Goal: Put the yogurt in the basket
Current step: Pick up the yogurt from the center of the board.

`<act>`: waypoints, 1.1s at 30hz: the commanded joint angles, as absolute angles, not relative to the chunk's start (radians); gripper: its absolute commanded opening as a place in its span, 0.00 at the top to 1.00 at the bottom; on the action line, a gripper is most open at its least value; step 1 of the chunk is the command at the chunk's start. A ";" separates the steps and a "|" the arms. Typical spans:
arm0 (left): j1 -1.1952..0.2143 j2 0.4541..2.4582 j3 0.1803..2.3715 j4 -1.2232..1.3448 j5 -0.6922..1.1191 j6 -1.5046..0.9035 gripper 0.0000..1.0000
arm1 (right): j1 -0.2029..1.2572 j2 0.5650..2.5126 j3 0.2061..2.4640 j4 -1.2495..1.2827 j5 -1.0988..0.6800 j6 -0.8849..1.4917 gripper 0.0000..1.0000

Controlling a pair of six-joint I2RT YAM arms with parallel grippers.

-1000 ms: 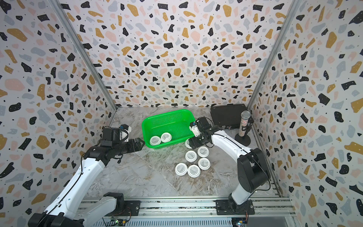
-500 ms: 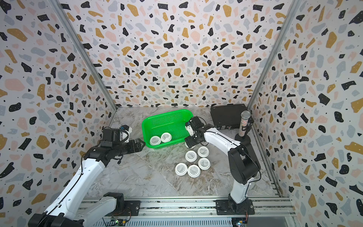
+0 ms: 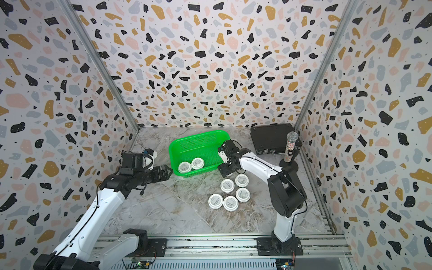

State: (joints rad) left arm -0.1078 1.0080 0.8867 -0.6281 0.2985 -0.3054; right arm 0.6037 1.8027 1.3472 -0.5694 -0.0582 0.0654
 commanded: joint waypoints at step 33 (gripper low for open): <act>-0.110 1.007 0.882 -0.636 0.313 -0.286 0.09 | 0.603 1.543 1.297 -0.676 0.099 0.052 0.31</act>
